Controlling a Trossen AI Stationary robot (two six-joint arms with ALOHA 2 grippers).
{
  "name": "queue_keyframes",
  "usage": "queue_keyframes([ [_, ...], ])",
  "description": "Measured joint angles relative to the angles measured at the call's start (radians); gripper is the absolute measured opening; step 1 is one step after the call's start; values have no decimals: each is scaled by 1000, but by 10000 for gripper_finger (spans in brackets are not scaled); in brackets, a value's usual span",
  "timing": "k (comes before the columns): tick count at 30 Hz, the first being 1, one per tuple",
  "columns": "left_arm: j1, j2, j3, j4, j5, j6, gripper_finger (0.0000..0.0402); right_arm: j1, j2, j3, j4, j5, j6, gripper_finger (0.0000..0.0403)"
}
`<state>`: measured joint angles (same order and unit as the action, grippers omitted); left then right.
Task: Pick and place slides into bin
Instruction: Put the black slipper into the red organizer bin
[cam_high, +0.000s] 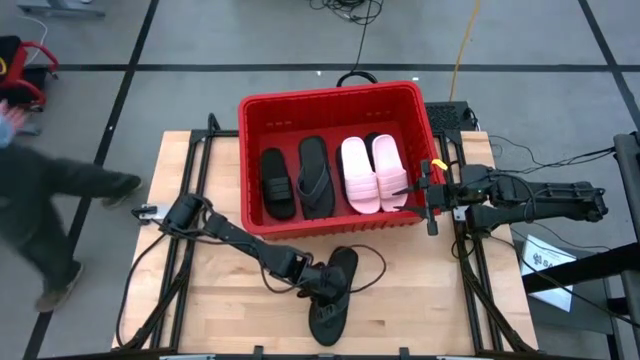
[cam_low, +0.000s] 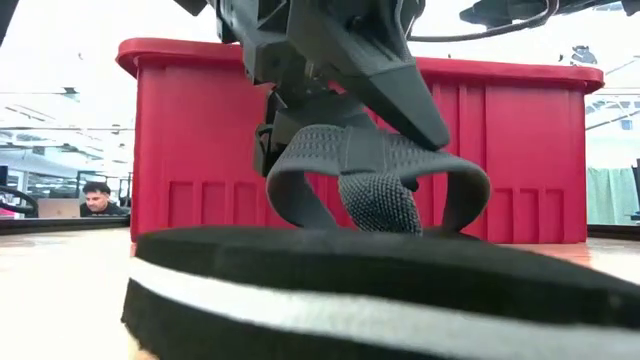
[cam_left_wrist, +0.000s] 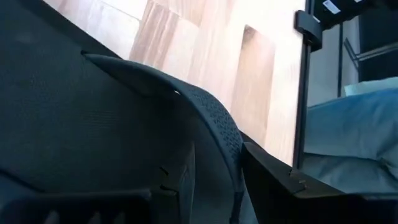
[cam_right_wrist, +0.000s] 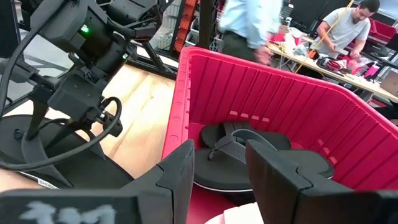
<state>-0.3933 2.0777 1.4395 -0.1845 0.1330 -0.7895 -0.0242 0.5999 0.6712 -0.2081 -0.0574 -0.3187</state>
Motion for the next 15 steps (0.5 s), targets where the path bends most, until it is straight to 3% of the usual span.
queue_keyframes([
  [15,-21,1,0,7,-37,-12,124,0,0,0,-3,0,0,134],
])
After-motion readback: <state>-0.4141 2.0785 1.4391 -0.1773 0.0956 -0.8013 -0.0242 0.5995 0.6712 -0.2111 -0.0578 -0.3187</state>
